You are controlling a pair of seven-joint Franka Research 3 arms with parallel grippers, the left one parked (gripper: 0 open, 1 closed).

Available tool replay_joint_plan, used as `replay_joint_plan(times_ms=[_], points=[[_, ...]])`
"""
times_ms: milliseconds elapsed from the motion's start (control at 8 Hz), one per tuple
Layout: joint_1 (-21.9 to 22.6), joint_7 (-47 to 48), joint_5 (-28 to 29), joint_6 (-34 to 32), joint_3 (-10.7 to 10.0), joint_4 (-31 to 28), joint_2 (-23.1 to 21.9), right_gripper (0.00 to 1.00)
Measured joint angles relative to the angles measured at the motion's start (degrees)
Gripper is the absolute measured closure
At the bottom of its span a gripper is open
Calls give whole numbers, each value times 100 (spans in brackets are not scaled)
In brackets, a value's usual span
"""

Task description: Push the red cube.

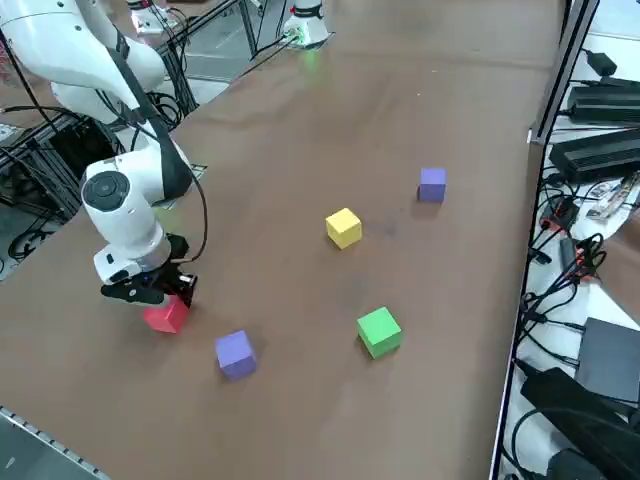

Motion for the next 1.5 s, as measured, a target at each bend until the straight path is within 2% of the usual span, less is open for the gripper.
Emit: replay_joint_plan(times_ms=[375, 500, 625, 875, 1000, 1250, 1500], points=[[0, -1, -1, 0, 12, 92, 80, 66], [6, -15, -16, -22, 28, 111, 80, 59], [27, -24, -49, -154, 59, 135, 67, 43], [239, -33, -64, -901, 128, 226, -126, 8], [418, -34, -64, -1401, 151, 272, -365, 0], [908, -43, -63, -2340, 221, 323, -1102, 0], [1744, -50, -61, -2981, 262, 415, -1842, 0]])
